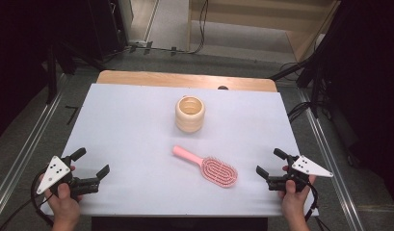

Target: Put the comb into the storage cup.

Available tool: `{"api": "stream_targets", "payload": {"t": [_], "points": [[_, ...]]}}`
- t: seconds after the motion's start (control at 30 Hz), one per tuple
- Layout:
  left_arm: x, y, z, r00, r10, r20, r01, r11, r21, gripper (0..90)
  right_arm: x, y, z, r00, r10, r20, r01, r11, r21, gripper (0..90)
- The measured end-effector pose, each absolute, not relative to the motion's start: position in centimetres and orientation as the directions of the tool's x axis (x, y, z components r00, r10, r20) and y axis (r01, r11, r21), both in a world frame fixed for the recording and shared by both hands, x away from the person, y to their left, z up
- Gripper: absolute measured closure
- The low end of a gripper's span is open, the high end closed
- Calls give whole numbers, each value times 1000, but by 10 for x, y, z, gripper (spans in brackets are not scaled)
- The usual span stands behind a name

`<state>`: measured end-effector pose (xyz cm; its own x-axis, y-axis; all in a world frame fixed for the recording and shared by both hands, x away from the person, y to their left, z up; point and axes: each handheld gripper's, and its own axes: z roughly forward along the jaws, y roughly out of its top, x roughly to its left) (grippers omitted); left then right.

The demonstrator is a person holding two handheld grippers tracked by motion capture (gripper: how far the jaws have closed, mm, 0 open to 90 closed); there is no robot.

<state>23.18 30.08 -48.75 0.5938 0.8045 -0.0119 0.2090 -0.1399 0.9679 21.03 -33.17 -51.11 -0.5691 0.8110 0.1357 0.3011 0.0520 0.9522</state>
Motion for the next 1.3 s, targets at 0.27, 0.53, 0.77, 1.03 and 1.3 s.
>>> {"api": "stream_targets", "payload": {"t": [0.27,0.53,0.77,1.03,1.3], "points": [[225,280,-473,649,760,-9,219,-177,960,0,211,-329,-511,-576,809,117,301,77,951,0],[227,250,-459,734,680,5,215,-239,947,0,213,-330,-511,-575,808,130,304,64,951,0],[241,230,-445,774,633,16,202,-272,941,1,214,-329,-511,-587,799,127,306,74,949,0],[255,209,-428,815,578,50,162,-310,937,2,215,-328,-512,-595,793,131,306,73,949,0],[272,191,-421,847,530,47,154,-329,932,5,215,-326,-512,-603,788,124,308,87,948,0]]}}
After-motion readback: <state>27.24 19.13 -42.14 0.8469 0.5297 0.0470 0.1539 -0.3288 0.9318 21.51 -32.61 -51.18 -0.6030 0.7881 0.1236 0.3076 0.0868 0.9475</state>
